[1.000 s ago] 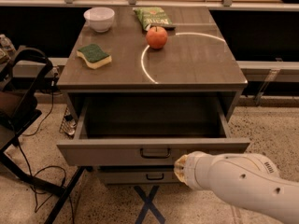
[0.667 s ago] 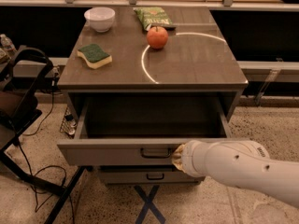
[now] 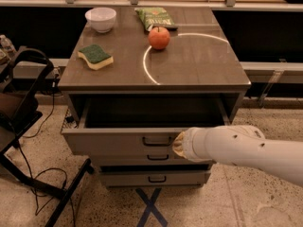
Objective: Close top drawer
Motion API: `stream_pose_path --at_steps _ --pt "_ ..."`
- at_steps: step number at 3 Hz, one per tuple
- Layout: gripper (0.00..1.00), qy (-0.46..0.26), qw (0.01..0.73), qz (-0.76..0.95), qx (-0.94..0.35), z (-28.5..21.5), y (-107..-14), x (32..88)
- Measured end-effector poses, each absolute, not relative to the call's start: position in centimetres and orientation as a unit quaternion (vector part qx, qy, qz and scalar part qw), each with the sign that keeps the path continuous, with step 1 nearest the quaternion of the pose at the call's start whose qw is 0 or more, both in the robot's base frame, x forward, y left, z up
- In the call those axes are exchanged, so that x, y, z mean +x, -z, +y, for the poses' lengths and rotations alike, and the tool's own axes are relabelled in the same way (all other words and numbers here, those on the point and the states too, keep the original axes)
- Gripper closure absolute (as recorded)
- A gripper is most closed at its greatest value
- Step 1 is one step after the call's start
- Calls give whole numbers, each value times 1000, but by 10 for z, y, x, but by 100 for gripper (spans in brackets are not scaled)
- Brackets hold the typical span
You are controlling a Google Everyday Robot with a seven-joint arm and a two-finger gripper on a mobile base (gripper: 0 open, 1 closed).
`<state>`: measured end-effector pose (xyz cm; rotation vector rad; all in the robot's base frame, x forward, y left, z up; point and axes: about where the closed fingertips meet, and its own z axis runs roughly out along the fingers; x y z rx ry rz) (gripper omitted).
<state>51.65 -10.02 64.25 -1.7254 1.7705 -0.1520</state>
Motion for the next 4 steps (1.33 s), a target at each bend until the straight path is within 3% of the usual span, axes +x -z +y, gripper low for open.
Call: stream_pose_path --at_steps 1,2,4 --pt "100 60 329 670 -663 -99 -646 534" --pt "100 55 341 652 -675 -91 -653 600" --pt "100 55 339 654 -674 -95 -657 597"
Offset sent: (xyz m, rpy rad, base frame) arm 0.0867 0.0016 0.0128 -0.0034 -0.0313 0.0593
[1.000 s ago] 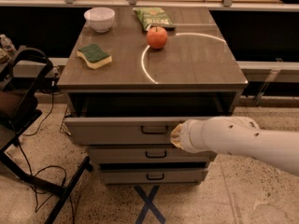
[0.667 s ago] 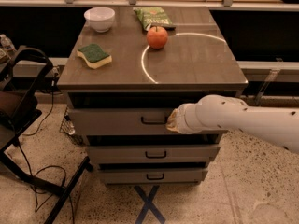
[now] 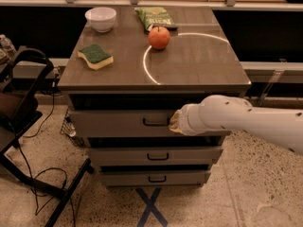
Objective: Close top drawer
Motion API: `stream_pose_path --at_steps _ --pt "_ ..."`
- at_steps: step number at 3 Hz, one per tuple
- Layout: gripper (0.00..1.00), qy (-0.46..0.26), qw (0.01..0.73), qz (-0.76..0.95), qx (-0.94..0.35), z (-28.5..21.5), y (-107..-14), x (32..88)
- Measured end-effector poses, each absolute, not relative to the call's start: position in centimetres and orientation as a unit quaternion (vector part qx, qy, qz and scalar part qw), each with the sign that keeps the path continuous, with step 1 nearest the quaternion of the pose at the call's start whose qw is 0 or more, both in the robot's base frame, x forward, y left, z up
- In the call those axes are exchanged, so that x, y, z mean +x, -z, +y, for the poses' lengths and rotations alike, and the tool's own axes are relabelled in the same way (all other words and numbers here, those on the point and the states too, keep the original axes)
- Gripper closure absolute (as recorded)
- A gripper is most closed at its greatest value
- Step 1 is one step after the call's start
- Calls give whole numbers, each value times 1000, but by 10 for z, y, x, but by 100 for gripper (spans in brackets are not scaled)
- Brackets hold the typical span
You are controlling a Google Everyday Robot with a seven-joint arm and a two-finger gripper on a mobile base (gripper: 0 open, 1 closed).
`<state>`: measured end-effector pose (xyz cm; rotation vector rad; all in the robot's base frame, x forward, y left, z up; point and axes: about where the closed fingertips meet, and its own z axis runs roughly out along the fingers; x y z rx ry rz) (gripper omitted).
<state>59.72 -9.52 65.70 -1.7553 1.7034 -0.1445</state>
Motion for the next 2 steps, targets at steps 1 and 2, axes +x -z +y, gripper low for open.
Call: stream_pose_path --at_steps 1,2 --pt "100 74 300 692 -652 -161 -720 561" --pt "100 100 271 734 -615 -225 -779 533"
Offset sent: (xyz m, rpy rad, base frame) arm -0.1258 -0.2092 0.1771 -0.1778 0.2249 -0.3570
